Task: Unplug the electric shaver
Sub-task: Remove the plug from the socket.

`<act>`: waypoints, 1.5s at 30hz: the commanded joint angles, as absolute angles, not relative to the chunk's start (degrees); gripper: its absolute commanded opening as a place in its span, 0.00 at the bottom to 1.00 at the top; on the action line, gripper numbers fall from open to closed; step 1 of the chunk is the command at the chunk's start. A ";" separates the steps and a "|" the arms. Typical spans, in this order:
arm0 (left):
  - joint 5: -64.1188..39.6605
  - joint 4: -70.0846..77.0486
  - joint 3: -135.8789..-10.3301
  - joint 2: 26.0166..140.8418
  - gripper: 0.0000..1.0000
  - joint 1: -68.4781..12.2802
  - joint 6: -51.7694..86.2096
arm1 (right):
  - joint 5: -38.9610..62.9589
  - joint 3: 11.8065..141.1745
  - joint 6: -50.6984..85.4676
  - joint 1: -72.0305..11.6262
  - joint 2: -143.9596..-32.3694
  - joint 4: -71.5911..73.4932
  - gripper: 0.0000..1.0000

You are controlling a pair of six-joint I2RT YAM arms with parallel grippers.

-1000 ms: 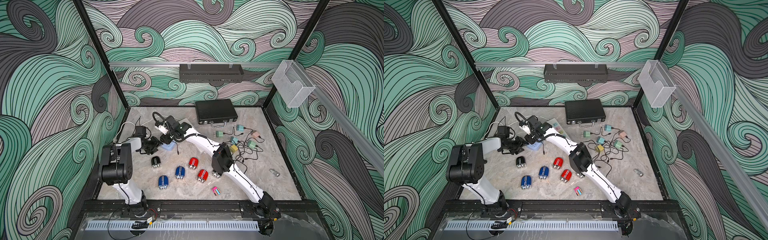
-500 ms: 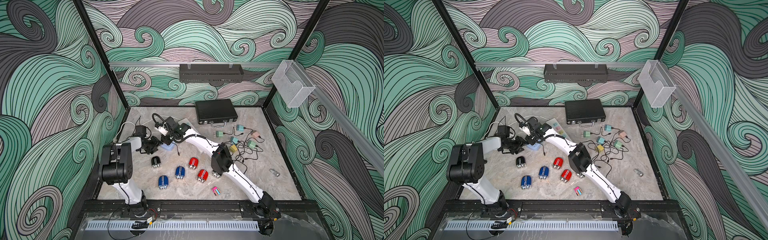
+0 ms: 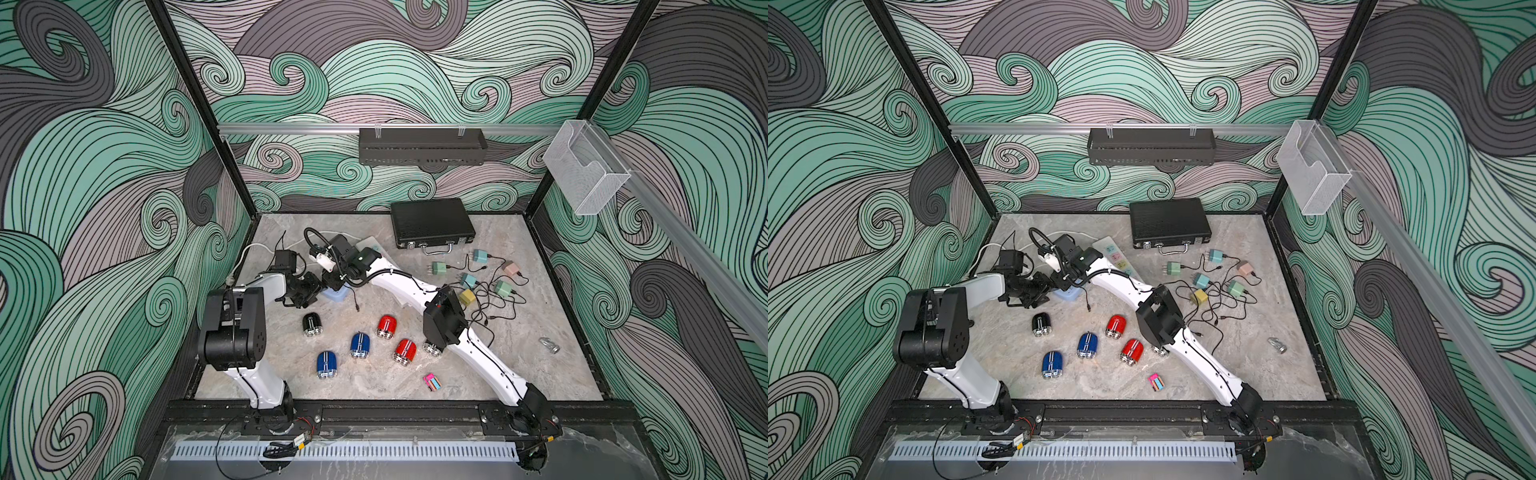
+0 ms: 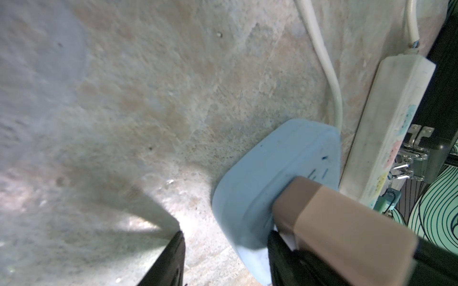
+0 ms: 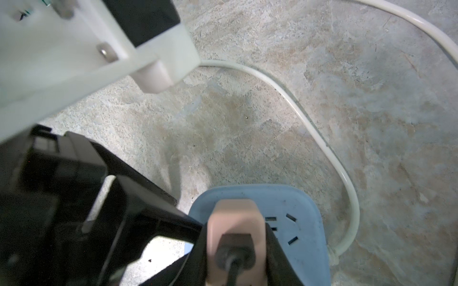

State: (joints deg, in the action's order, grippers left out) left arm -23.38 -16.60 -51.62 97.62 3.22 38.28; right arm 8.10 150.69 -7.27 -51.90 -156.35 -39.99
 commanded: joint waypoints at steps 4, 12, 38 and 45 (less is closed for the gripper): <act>-19.42 -19.91 -49.18 99.94 0.52 2.29 39.50 | 5.19 150.12 -7.71 -52.27 -153.82 -40.08 0.22; -17.83 -20.65 -48.27 99.32 0.52 2.17 39.37 | 3.70 149.67 -7.43 -52.25 -152.18 -39.91 0.19; -16.53 -19.17 -47.48 99.67 0.53 2.15 40.61 | 4.14 148.97 -5.93 -51.59 -148.54 -39.78 0.16; -16.40 -19.74 -47.83 99.84 0.53 2.11 40.34 | 3.55 148.46 -6.15 -51.53 -147.76 -39.77 0.15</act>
